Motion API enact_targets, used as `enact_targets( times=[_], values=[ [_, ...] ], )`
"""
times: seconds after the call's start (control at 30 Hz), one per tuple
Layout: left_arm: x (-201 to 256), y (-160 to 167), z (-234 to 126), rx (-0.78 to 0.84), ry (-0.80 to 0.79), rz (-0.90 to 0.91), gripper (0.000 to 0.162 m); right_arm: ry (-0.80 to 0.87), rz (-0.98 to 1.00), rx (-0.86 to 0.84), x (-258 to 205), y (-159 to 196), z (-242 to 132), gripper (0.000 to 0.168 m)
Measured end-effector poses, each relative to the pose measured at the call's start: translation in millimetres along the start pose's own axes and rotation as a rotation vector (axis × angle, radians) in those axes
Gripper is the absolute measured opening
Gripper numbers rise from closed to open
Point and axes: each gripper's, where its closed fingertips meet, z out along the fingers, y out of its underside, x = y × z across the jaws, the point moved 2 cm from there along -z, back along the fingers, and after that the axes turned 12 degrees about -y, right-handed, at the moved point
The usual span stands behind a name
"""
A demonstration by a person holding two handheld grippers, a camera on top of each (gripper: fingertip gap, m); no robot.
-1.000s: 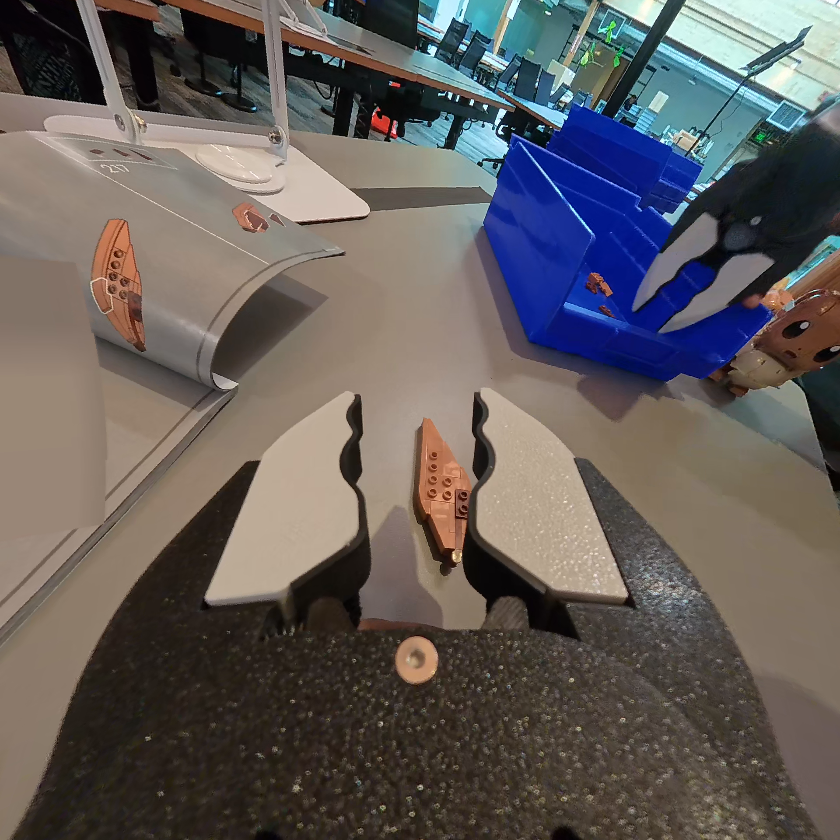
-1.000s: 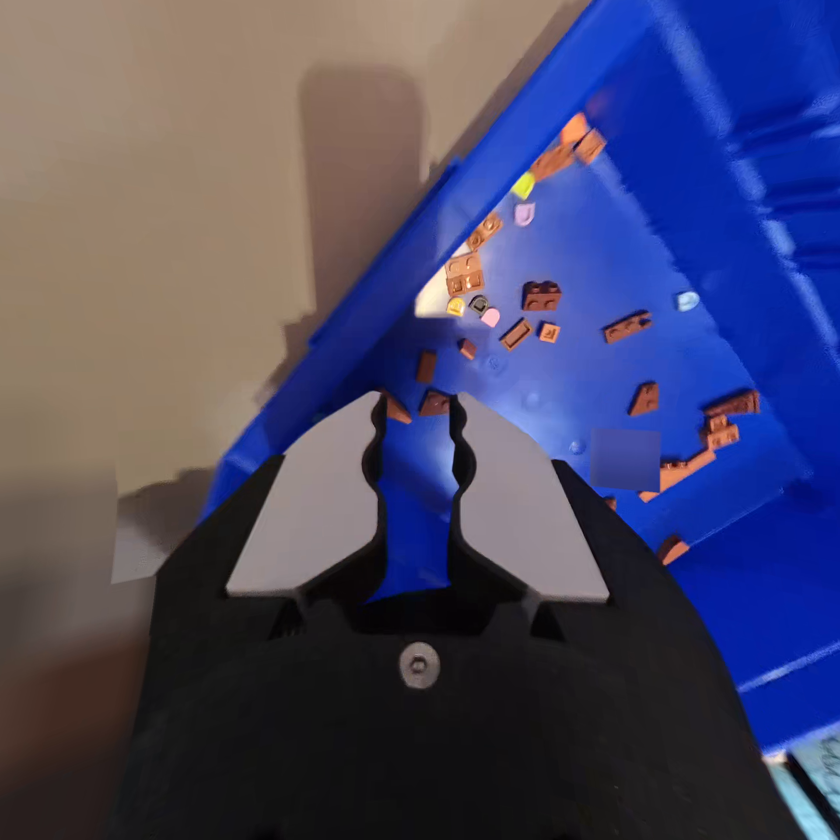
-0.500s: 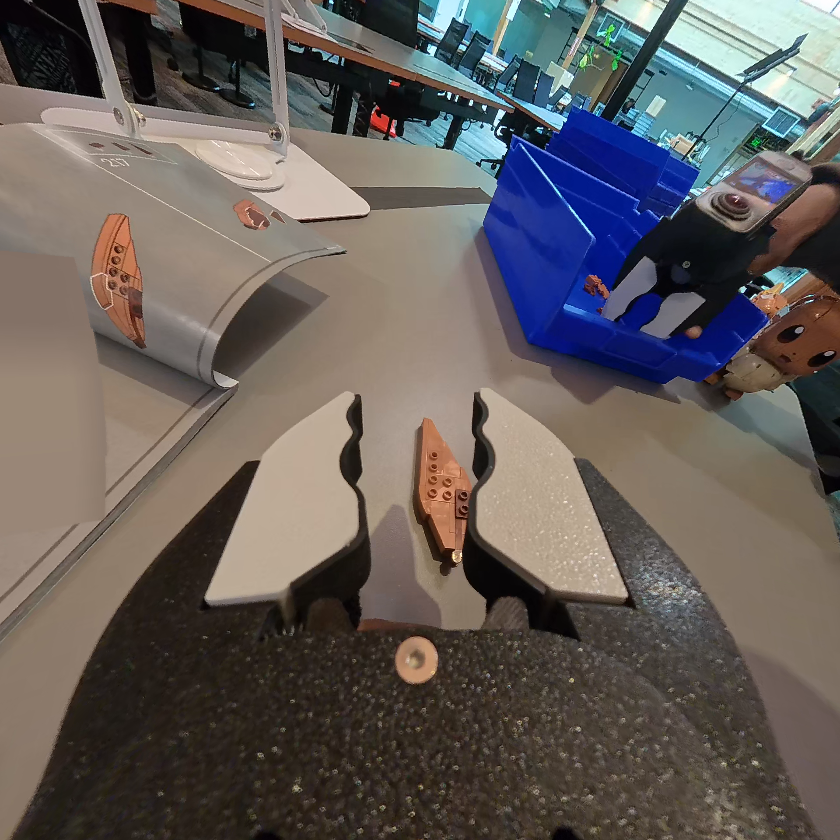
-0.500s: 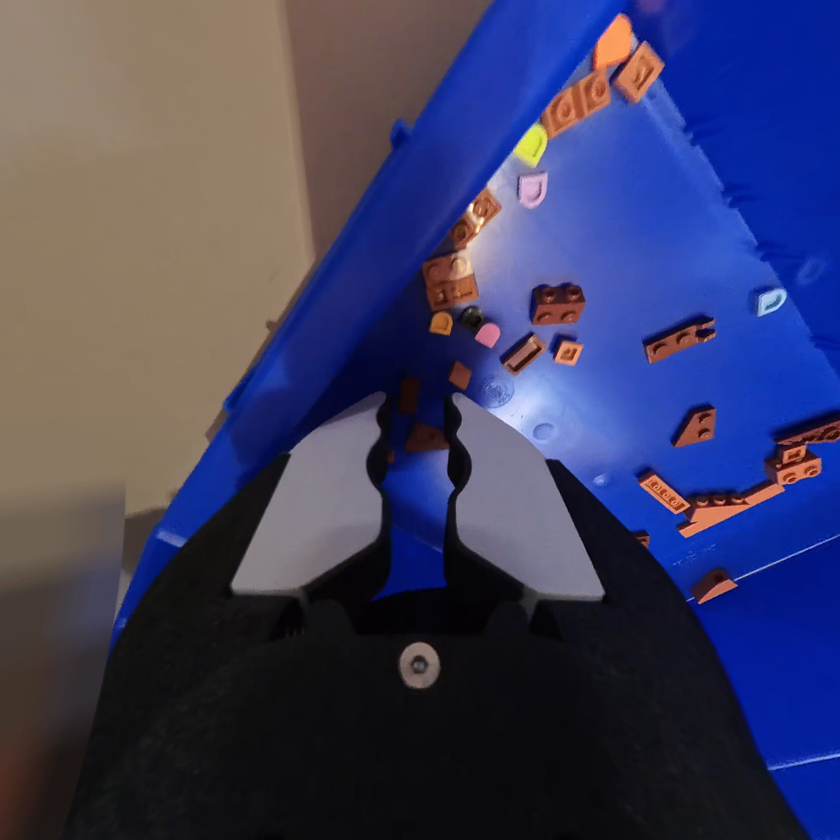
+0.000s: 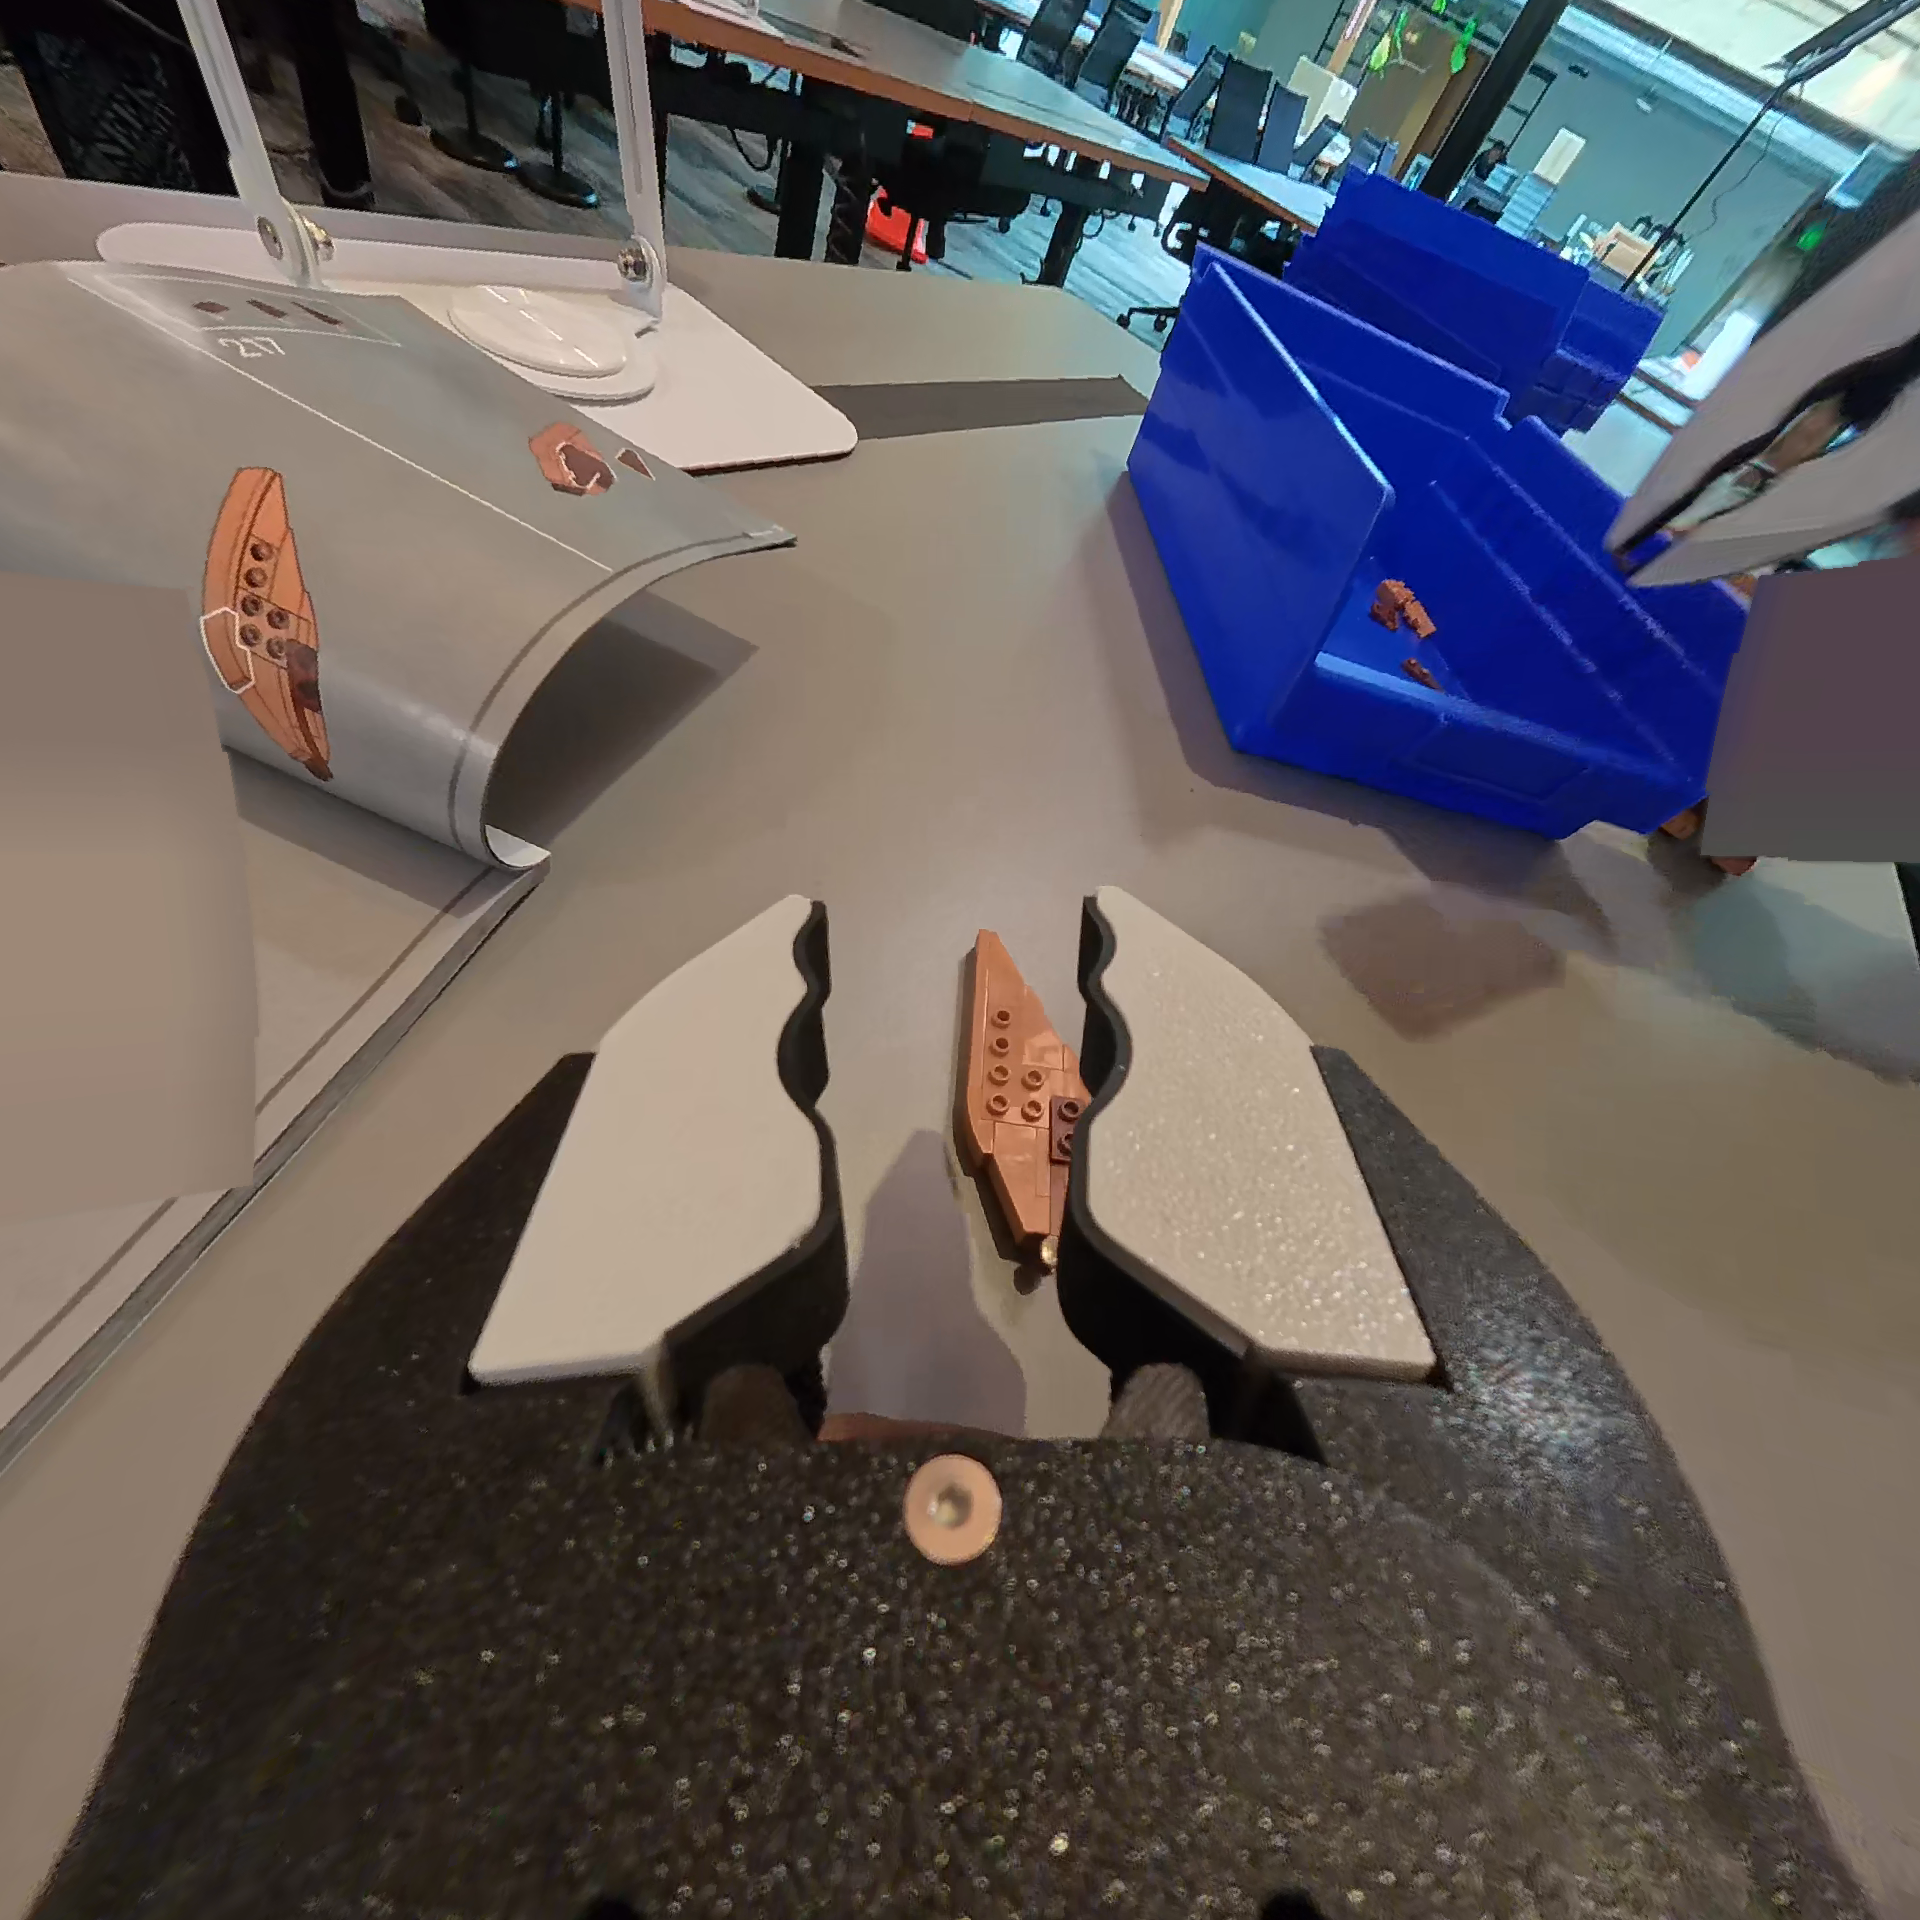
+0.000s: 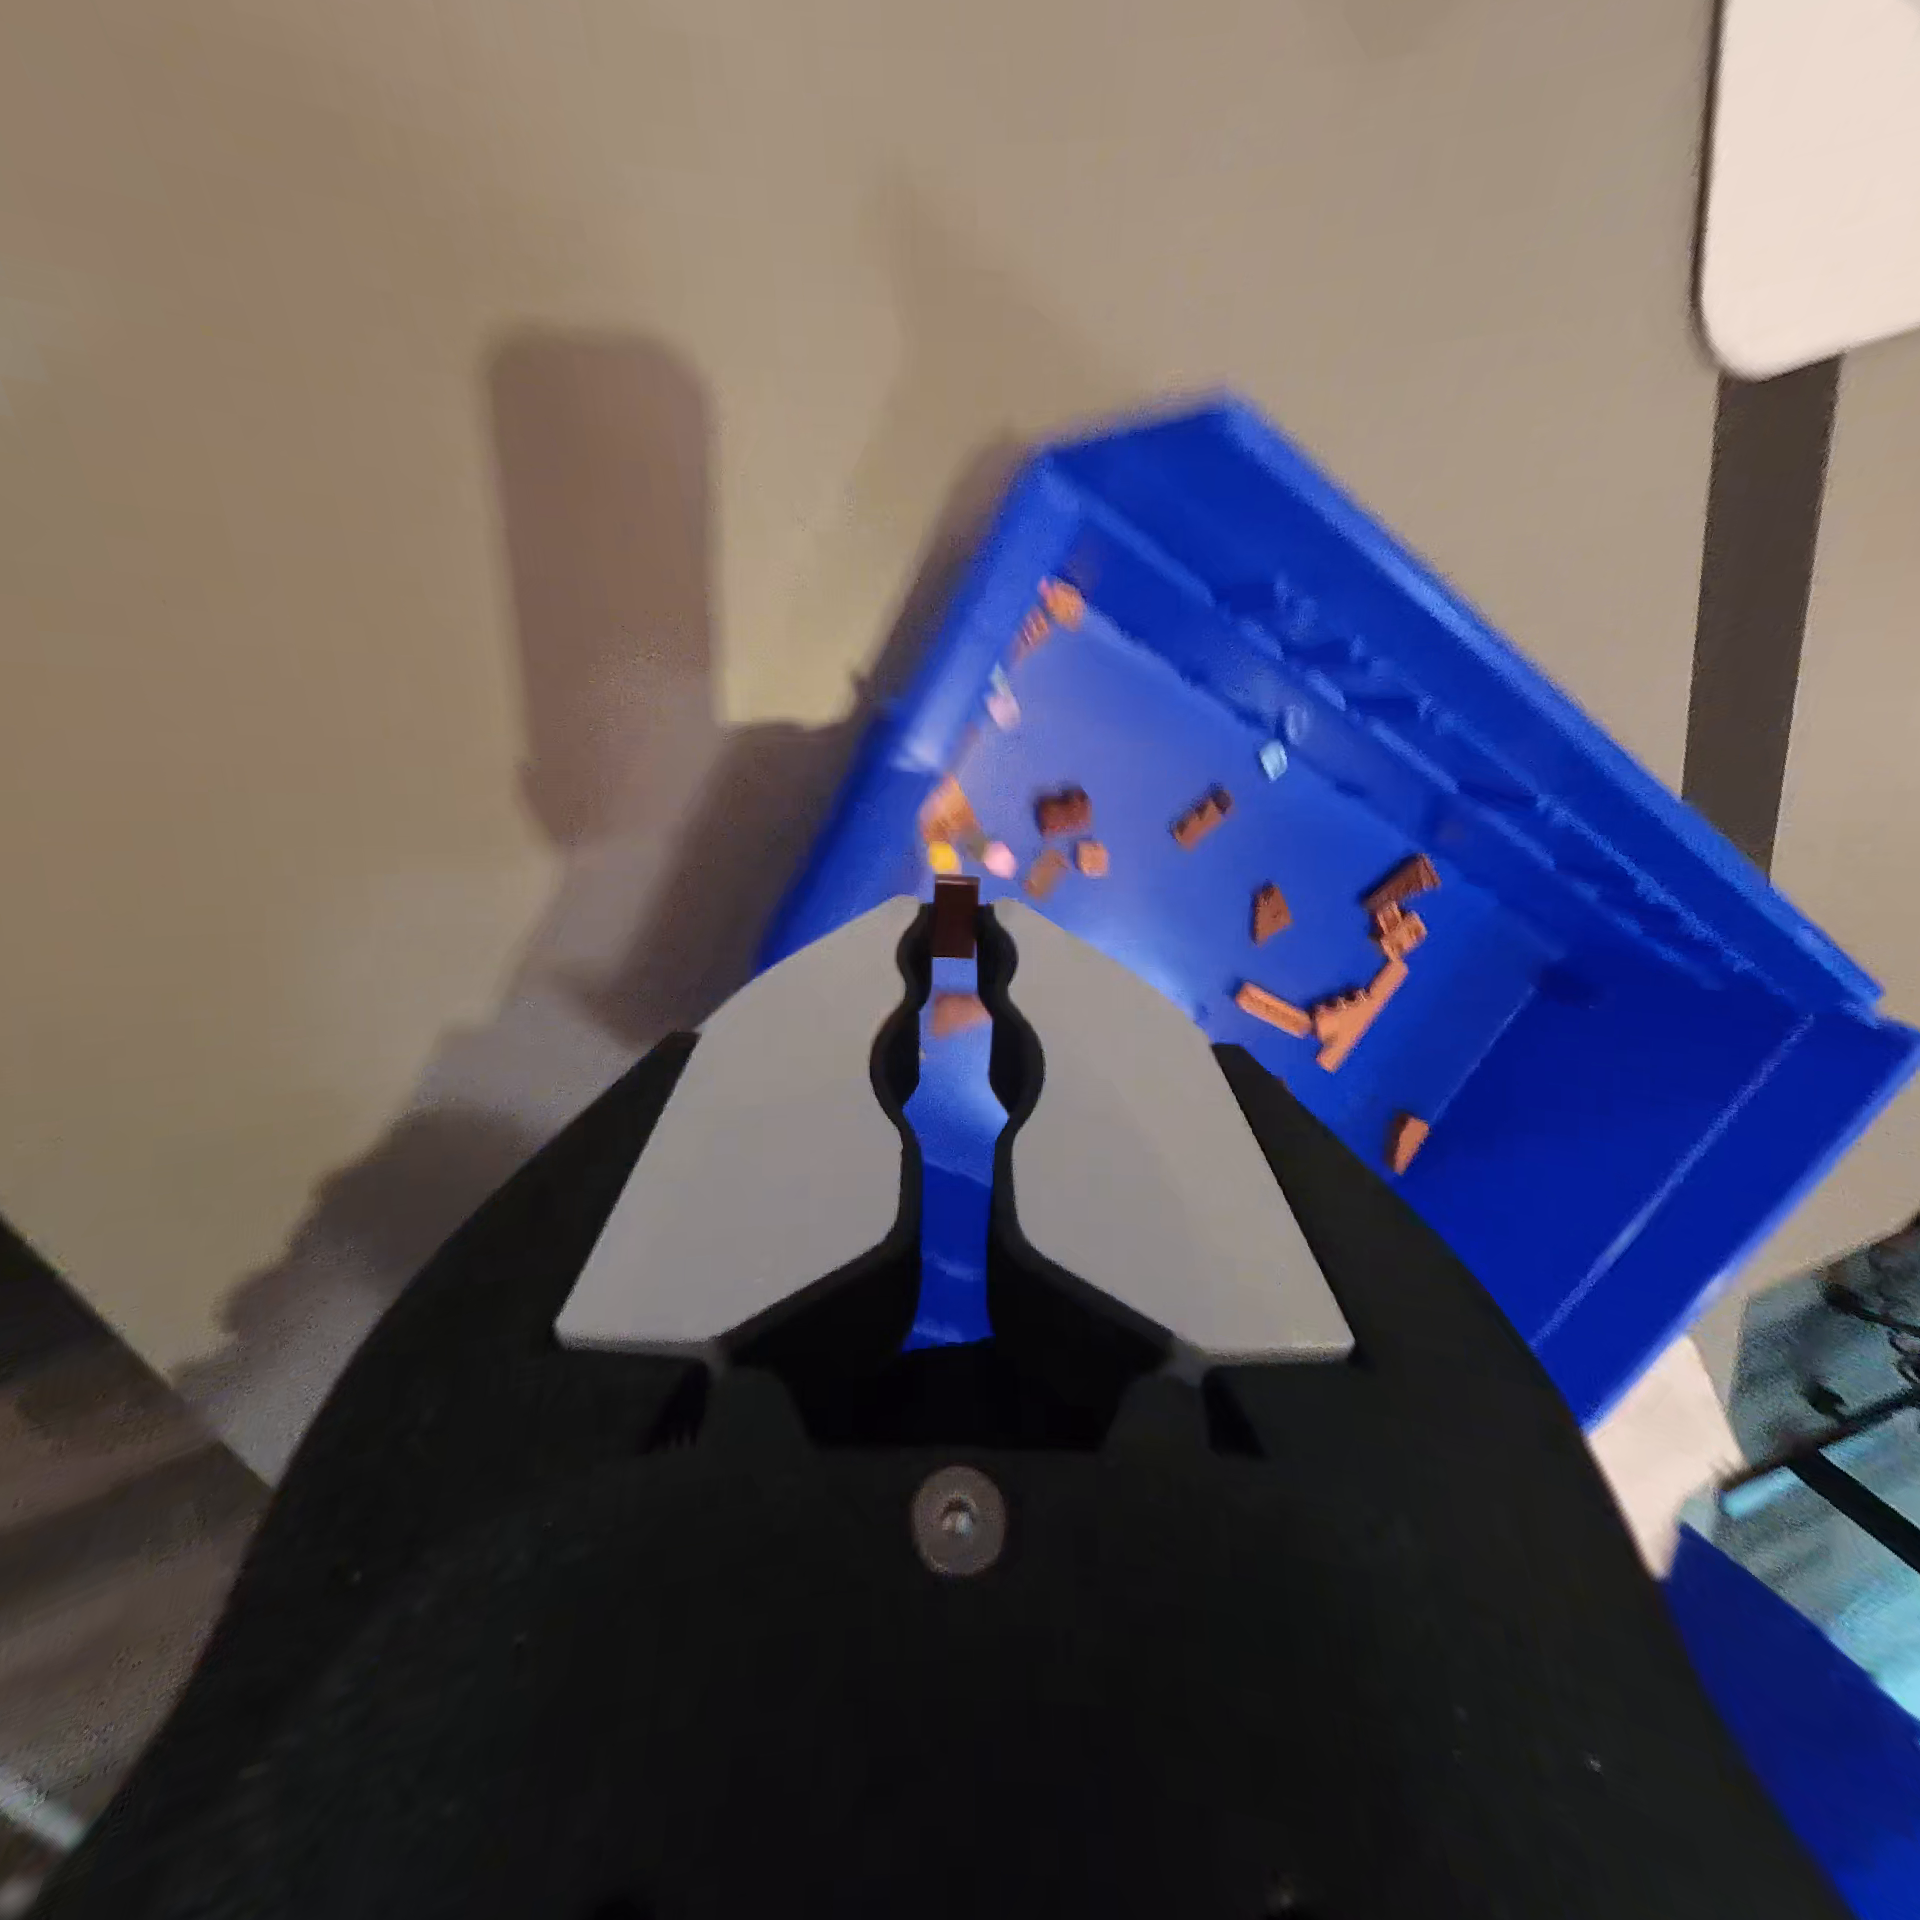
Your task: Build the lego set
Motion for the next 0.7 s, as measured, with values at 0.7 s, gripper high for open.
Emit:
enact_targets(
  times=[0.7],
  values=[
    [-1,6,2,-0.056,0.010,-0.019,0.046,-0.231,0.043,0.425,-84,-144,129,0.009]
  ],
)
